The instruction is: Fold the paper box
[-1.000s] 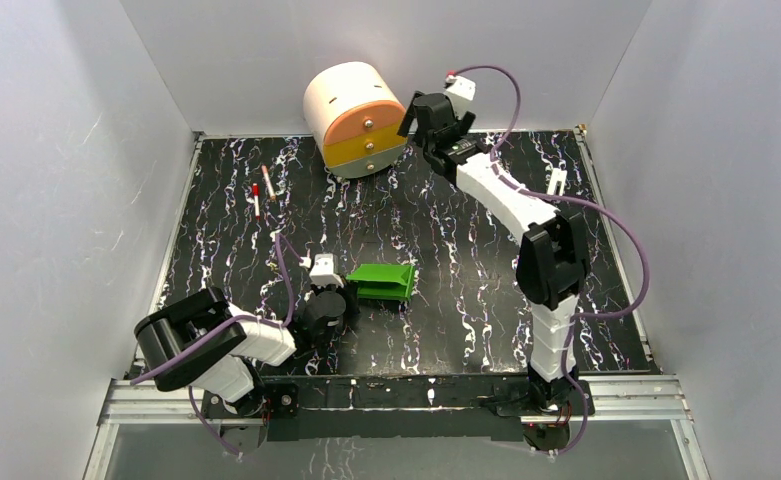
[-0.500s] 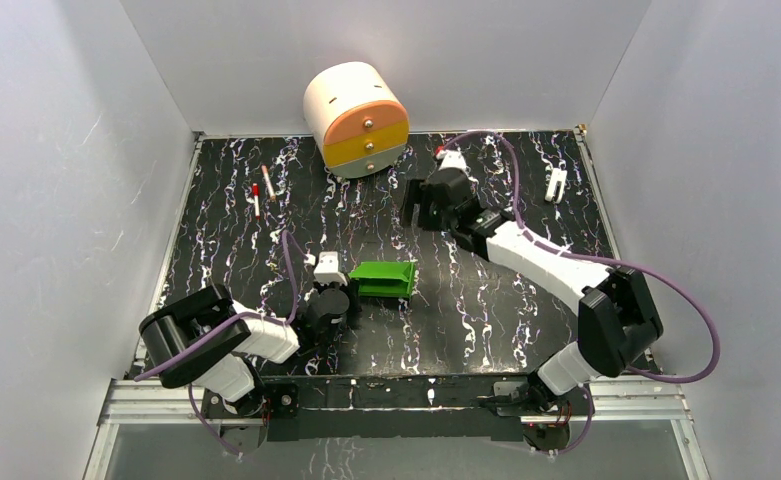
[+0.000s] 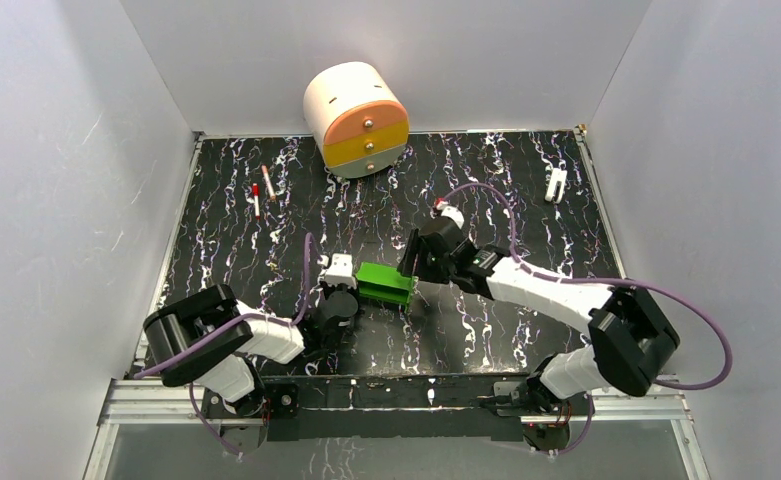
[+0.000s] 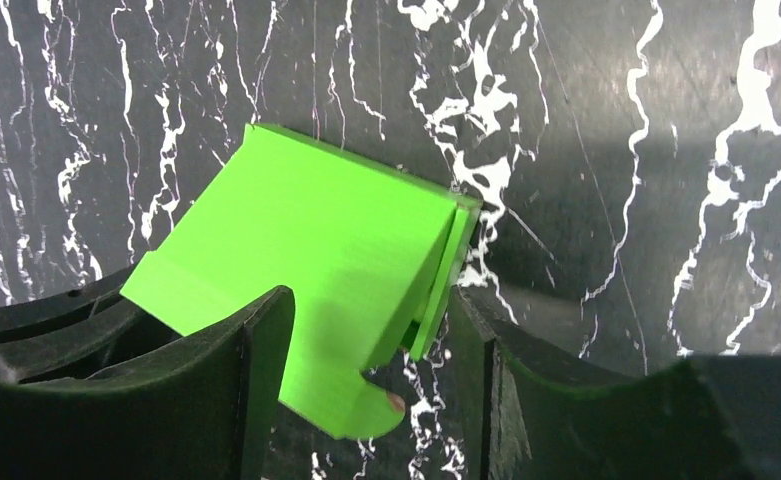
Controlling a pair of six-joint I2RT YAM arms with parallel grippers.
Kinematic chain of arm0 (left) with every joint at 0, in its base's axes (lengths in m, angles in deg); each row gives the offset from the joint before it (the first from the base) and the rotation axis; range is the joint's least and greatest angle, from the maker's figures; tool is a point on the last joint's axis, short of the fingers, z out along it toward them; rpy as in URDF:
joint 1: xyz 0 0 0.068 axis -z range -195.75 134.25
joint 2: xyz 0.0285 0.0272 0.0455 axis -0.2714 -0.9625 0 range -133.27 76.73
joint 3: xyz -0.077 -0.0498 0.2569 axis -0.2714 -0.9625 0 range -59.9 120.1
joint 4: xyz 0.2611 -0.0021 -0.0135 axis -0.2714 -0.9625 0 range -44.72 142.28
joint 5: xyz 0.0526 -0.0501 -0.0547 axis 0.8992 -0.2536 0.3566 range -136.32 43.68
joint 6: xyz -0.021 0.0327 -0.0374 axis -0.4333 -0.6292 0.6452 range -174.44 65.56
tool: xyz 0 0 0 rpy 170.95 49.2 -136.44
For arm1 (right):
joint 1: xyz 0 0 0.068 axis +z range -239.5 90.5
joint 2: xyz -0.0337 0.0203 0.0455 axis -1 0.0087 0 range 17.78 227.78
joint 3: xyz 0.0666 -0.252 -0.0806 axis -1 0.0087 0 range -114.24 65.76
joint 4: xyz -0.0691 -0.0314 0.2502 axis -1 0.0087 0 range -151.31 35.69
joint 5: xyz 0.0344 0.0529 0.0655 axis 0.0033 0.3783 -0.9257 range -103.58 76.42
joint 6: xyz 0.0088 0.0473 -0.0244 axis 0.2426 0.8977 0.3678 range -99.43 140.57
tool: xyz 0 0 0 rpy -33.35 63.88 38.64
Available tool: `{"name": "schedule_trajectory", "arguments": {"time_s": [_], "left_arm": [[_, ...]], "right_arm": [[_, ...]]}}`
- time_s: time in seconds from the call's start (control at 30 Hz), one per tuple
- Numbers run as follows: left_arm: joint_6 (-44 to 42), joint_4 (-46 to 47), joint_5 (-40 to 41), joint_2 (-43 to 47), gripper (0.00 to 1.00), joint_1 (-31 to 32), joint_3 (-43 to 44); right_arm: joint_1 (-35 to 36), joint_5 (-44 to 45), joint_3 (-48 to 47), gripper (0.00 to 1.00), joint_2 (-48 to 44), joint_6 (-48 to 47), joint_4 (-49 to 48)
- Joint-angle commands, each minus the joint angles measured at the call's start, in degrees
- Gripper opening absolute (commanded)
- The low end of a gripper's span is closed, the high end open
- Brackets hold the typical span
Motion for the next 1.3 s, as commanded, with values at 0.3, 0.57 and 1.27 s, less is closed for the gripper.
{"name": "schedule_trajectory", "arguments": {"time_s": [0.3, 0.57, 1.27], "left_arm": [[-3.8, -0.5, 7.5, -4.9, 0.01, 3.7, 4.2], [-3.4, -0.5, 7.5, -6.0, 0.01, 4.6, 4.6], [3.2, -8.6, 0.4, 8.5, 0.46, 4.7, -1.2]], "right_arm": [[1.8, -0.3, 10.5, 0.45, -7.9, 14.1, -6.9], [1.9, -2.8, 14.2, 0.37, -5.3, 15.8, -12.3], [1.9, 0.0, 13.3, 0.33, 1.7, 13.8, -10.7]]}}
